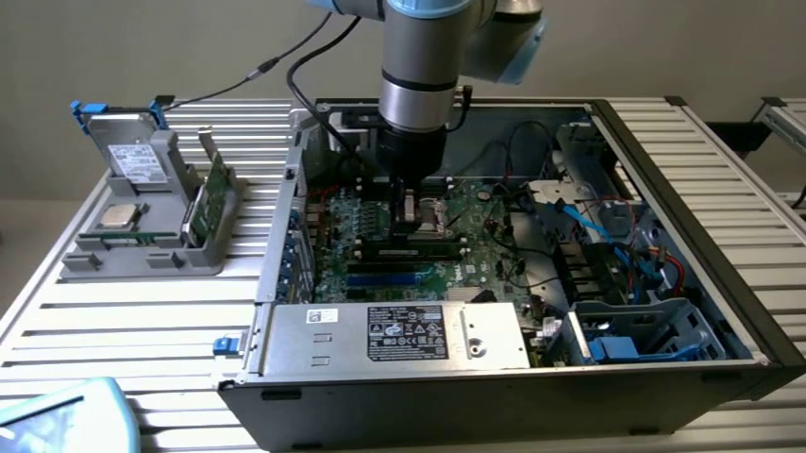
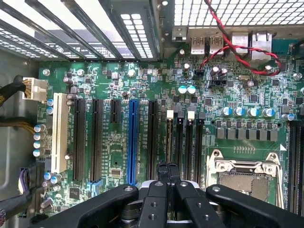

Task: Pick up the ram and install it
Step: 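Press down the ram until it locks into place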

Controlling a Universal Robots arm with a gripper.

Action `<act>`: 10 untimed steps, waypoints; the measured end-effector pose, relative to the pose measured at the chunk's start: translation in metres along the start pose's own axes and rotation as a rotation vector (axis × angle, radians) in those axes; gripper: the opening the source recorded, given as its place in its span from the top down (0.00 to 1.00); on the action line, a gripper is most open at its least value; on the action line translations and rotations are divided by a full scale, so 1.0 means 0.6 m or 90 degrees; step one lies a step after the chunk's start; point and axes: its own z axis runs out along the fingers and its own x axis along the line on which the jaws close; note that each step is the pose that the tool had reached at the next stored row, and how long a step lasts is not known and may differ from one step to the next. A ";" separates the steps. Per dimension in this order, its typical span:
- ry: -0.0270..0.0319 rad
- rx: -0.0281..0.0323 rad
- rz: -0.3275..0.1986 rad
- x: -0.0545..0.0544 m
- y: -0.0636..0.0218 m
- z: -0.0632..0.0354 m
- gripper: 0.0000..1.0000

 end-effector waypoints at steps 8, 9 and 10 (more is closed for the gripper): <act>0.0000 0.0000 0.000 0.000 0.000 0.004 0.89; 0.0000 0.0000 0.000 -0.001 0.000 0.005 0.89; 0.0001 0.0000 0.000 -0.001 0.000 0.006 0.89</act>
